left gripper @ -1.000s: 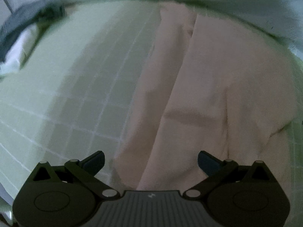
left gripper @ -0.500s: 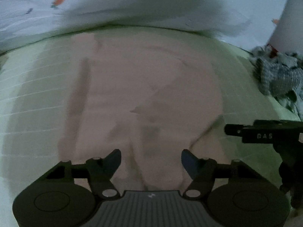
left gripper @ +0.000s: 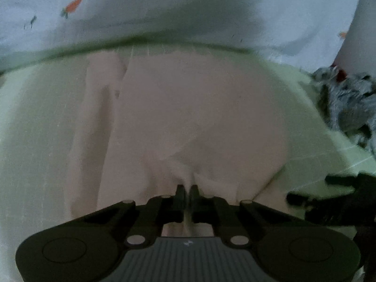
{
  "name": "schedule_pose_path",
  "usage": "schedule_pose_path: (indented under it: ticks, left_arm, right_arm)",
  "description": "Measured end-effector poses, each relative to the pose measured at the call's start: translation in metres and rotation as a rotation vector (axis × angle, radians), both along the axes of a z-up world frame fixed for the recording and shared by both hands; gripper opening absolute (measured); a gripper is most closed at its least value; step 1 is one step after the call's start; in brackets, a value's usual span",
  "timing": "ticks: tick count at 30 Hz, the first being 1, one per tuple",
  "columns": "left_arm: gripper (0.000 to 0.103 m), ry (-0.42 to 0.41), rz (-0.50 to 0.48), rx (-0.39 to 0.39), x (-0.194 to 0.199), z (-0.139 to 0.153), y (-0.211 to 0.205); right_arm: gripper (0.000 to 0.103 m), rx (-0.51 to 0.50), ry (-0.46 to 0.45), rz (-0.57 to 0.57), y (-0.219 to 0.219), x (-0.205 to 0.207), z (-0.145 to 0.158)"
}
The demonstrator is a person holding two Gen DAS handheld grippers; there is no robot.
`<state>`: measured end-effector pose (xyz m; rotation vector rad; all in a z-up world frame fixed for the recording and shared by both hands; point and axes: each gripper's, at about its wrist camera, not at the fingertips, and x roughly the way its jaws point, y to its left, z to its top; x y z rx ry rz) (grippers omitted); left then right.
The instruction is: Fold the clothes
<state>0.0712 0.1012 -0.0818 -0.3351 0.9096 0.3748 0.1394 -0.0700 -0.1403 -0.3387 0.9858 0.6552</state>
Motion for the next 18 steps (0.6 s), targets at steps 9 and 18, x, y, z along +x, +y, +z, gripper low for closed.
schedule_pose_path:
  ticks: [9,18]
  left_arm:
    - [0.005,-0.181,0.050,0.108,-0.008,0.061,0.044]
    - [0.005,-0.239,0.400,0.235,-0.044,0.093,0.157]
  right_arm:
    - [0.103,-0.024,0.028,-0.116,-0.011,-0.027,0.003]
    - [0.103,-0.031,0.016,-0.161,-0.012,-0.049,0.008]
